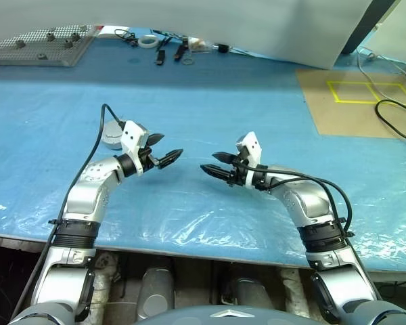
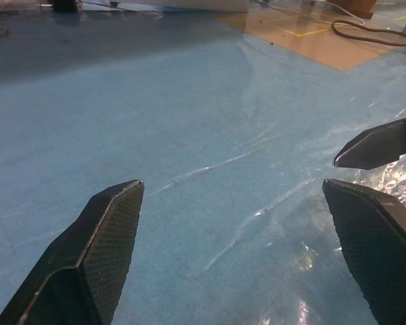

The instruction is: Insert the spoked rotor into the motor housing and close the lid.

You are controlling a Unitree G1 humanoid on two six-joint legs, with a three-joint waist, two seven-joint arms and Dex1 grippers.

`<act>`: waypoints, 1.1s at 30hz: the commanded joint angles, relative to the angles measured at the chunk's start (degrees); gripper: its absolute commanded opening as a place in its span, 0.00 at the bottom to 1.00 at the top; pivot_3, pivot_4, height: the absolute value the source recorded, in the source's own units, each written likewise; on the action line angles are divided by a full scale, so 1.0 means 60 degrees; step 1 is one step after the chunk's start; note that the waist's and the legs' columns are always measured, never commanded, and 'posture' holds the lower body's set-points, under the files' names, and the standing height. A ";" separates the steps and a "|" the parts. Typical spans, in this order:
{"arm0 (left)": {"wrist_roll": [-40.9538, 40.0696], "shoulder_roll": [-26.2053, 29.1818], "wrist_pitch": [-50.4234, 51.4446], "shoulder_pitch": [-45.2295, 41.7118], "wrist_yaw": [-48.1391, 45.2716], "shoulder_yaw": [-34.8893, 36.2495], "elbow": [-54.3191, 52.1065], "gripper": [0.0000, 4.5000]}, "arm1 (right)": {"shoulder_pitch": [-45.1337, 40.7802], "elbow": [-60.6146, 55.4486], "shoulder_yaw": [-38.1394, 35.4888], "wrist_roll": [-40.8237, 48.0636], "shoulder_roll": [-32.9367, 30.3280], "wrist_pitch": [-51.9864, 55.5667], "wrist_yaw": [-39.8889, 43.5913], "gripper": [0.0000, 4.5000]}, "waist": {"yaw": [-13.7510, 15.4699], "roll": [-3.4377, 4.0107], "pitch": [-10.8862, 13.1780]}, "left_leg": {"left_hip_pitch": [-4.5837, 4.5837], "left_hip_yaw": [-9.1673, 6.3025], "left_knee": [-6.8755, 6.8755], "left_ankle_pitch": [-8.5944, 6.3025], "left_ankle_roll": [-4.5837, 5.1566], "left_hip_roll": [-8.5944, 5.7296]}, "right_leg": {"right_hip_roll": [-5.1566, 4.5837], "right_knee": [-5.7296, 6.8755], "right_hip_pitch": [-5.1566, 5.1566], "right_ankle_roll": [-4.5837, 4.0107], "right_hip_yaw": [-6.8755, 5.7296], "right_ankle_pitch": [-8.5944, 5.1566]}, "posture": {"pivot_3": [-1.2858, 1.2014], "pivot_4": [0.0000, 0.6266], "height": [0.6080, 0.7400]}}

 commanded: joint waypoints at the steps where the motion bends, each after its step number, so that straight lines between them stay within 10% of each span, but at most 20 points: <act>1: 0.0000 0.0060 -0.0168 -0.0101 -0.0054 0.0008 -0.0206 0.99 | -0.0237 -0.0820 -0.0092 0.0280 0.0014 0.0432 -0.0230 0.76 | 0.0000 0.0000 0.0000 | 0.0000 0.0000 0.0000 0.0000 0.0000 0.0001 | 0.0000 0.0000 0.0000 0.0000 0.0000 0.0000 | 0.52 0.24 1.00; 33: -0.0036 0.0112 -0.0071 -0.0053 -0.0039 0.0045 -0.0367 0.99 | -0.0868 -0.1720 -0.0214 0.0902 0.0029 0.1829 -0.0847 0.76 | 0.0003 0.0000 0.0000 | 0.0001 0.0000 -0.0001 -0.0011 -0.0026 0.0000 | 0.0000 0.0001 0.0000 0.0003 0.0000 0.0001 | 0.52 0.24 1.00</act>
